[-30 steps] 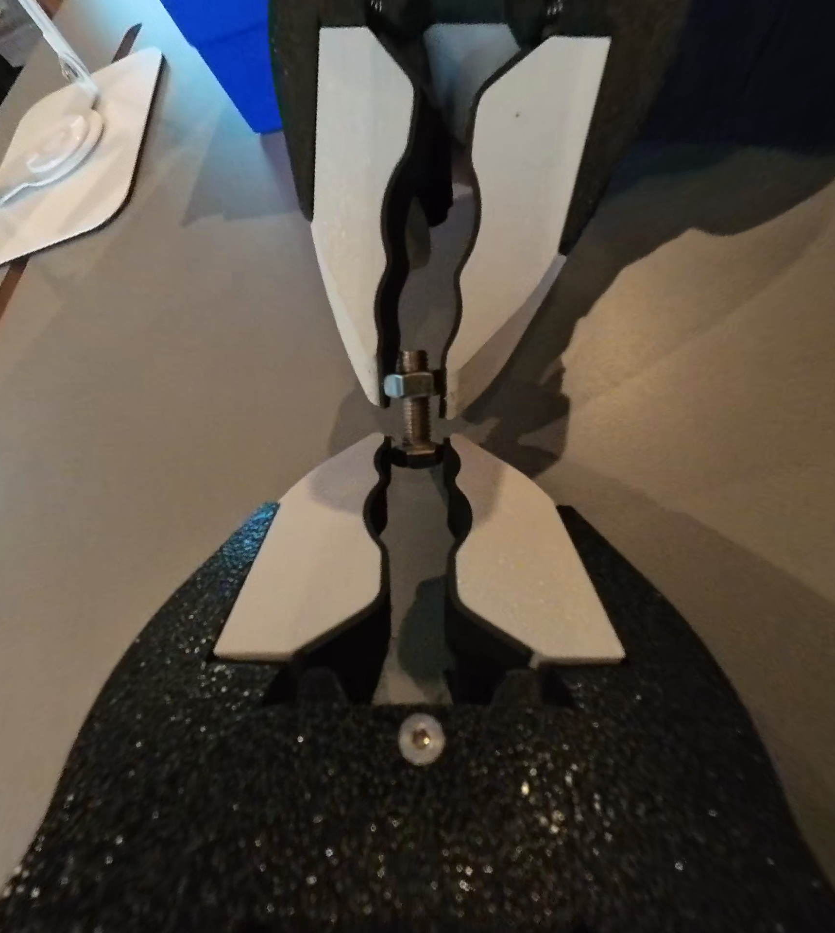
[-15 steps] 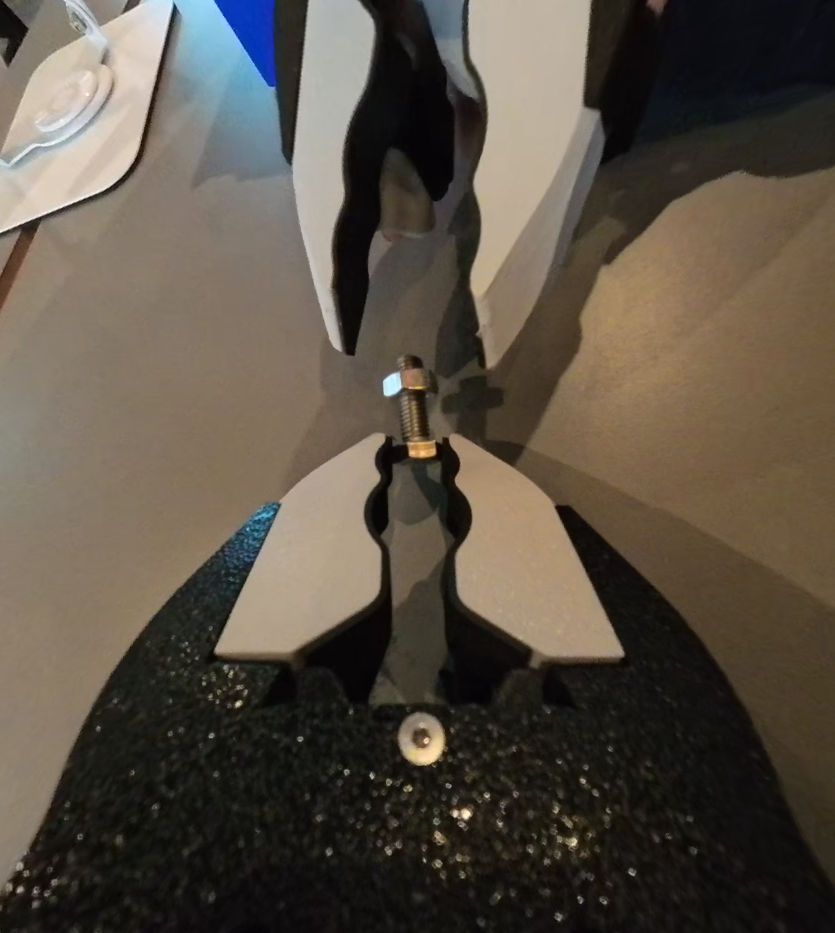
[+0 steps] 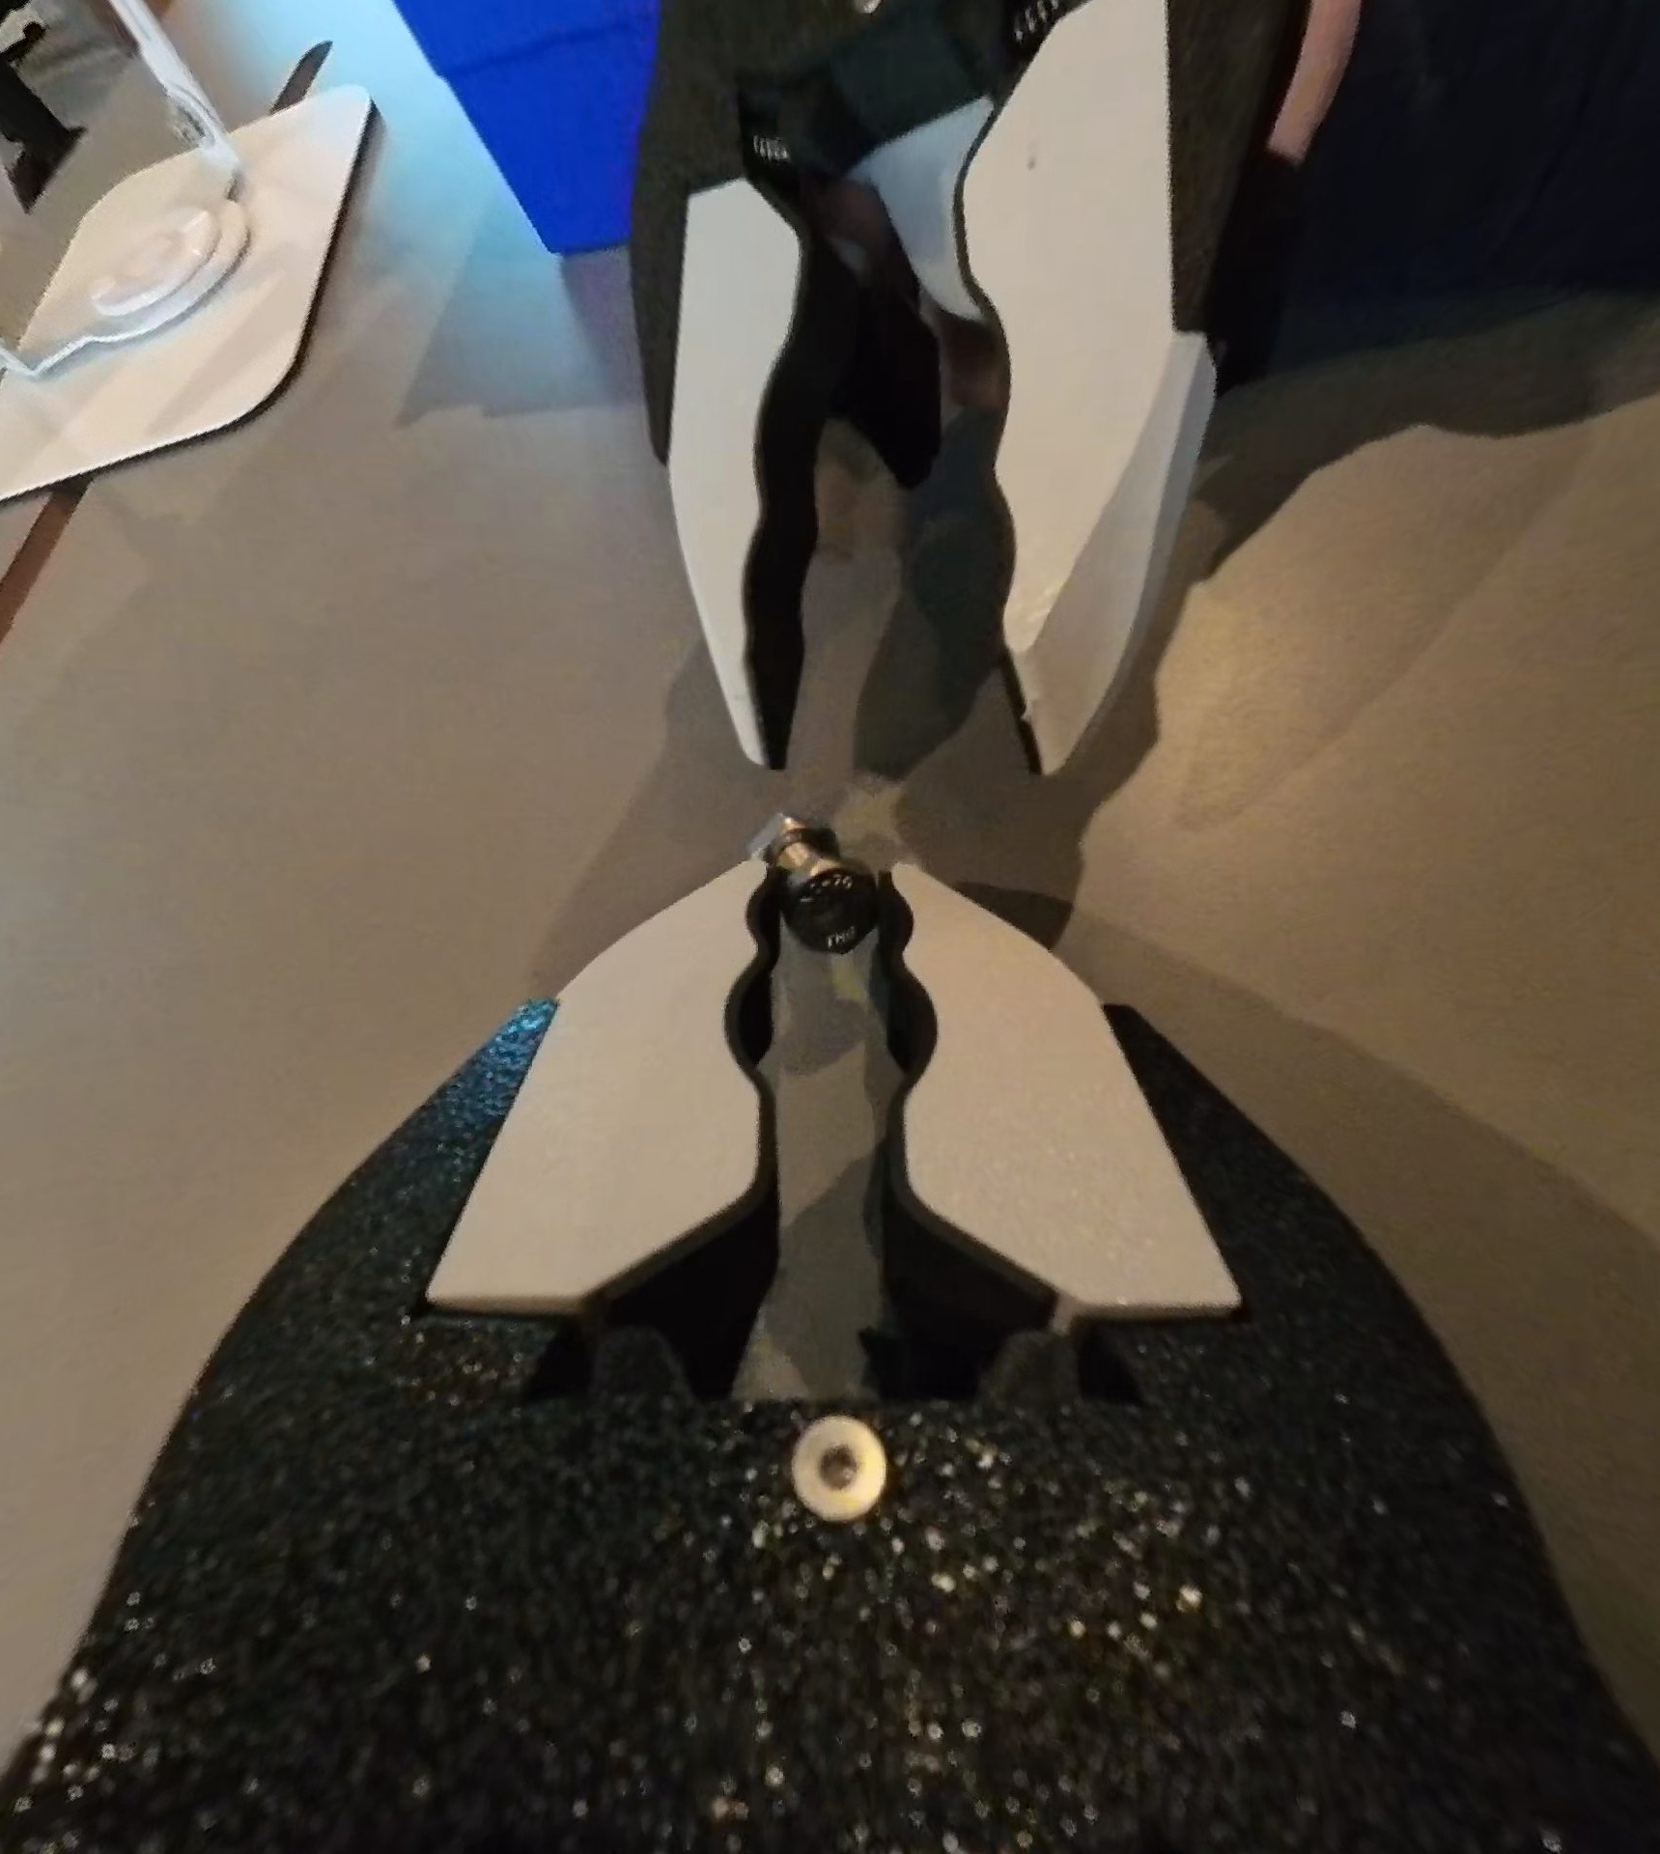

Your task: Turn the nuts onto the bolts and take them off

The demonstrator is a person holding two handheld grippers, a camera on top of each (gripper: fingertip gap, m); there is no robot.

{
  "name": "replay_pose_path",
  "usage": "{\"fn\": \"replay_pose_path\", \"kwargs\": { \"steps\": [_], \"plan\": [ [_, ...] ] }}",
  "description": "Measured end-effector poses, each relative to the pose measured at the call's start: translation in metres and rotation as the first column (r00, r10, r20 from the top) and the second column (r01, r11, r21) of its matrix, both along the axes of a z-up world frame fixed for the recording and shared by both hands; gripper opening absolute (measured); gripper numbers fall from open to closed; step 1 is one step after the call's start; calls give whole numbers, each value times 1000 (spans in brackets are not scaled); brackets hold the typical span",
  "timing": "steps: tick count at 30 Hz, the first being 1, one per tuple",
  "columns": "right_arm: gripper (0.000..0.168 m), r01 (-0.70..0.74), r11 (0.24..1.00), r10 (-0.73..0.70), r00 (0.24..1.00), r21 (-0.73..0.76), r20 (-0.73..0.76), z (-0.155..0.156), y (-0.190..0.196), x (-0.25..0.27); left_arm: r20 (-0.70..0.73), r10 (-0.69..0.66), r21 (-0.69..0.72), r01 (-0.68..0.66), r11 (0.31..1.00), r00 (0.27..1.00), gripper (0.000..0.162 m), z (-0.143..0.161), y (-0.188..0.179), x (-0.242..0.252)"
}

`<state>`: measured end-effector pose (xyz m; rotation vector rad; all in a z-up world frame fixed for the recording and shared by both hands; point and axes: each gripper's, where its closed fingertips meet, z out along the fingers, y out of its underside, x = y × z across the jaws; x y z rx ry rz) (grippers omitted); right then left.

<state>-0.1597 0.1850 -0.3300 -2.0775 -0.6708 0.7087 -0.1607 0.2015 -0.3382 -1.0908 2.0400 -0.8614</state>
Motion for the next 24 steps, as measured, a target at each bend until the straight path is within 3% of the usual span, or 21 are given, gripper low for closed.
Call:
{"fn": "replay_pose_path", "kwargs": {
  "steps": [1, 10, 18, 24],
  "plan": [
    [51, -1, 1000, 1, 1000, -6, -6, 0, -1, 0, 5, 1, -8, -1, 1000, 1000, 17, 1, 0, 0],
    [50, -17, 999, 18, 999, -32, 29, -6, -3, -4, 97, -105, -41, 109, 993, 990, 17, 15, -11, -6],
    [37, -115, 993, 115, 972, 13, -204, 21, -11, -24, 273, -253, -197, 312, 929, 928, 17, 48, -29, -21],
    [26, -142, 989, 148, 942, 42, -302, 35, -14, -31, 274, -287, -196, 346, 918, 918, 17, 48, -34, -24]
  ]
}}
